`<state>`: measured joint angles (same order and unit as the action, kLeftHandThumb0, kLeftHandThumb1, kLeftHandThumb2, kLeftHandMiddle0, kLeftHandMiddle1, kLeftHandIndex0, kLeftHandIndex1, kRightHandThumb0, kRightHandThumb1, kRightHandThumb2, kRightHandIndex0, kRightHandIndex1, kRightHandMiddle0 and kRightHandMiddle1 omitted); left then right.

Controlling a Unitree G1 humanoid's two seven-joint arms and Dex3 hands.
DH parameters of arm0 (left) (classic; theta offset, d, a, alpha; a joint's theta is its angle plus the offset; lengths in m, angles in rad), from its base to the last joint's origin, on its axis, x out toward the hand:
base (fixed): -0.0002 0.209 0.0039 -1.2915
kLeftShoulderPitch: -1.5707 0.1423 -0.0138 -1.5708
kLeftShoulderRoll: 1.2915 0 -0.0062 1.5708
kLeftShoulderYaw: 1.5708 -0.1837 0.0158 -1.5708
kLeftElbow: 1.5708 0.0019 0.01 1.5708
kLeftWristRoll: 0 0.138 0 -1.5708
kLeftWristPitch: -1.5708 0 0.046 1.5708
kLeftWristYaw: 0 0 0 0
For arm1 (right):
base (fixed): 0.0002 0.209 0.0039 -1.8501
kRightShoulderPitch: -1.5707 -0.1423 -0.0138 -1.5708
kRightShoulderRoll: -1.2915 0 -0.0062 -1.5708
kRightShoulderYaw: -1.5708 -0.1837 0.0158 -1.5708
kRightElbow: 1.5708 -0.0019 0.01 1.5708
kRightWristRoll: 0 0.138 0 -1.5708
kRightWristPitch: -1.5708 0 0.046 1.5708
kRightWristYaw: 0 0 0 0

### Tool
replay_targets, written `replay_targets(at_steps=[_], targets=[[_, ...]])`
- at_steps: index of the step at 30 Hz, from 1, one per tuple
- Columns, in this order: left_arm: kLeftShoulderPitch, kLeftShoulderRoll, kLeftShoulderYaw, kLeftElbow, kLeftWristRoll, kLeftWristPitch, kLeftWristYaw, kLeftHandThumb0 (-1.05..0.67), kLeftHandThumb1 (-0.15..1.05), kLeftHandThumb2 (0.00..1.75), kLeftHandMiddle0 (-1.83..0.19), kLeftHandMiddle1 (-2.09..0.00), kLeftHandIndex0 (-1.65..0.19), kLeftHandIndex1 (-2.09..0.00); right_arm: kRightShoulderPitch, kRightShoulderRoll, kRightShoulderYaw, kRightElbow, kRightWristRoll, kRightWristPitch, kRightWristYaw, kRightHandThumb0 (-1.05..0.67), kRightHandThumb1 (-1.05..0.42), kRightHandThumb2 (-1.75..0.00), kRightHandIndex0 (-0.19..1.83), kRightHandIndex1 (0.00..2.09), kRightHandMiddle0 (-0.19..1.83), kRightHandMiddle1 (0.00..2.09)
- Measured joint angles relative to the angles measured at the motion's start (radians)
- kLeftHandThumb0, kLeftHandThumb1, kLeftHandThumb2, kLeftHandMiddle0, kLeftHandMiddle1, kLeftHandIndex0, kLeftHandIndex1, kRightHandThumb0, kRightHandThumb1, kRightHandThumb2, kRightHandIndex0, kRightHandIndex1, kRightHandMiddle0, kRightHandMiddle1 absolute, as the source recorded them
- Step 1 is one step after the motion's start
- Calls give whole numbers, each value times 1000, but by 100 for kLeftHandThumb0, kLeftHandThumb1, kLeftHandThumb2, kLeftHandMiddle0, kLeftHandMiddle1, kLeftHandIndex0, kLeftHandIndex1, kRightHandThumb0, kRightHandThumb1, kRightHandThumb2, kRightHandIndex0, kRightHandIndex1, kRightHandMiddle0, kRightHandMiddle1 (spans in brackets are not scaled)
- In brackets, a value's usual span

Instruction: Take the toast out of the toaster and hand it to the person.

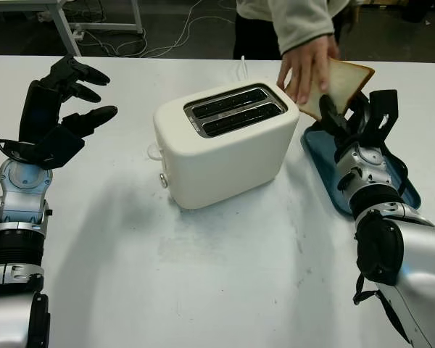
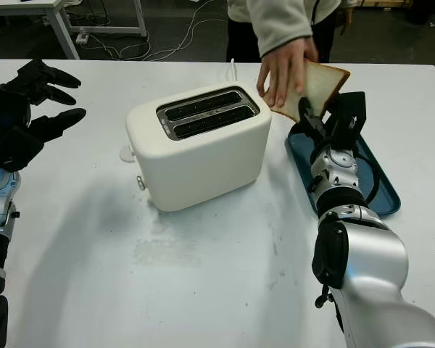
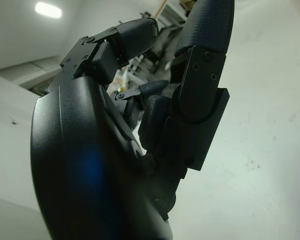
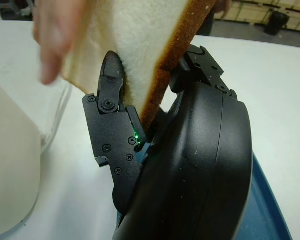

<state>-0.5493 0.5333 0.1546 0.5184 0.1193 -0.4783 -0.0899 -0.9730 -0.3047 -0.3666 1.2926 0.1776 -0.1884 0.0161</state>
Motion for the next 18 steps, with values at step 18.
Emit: replay_targets(at_steps=[18], targets=[[1, -1, 0, -4, 0, 3, 2, -91, 92, 15, -40, -132, -35, -119, 0, 0, 45, 0, -47, 0, -26, -28, -92, -38, 94, 175, 62, 175]])
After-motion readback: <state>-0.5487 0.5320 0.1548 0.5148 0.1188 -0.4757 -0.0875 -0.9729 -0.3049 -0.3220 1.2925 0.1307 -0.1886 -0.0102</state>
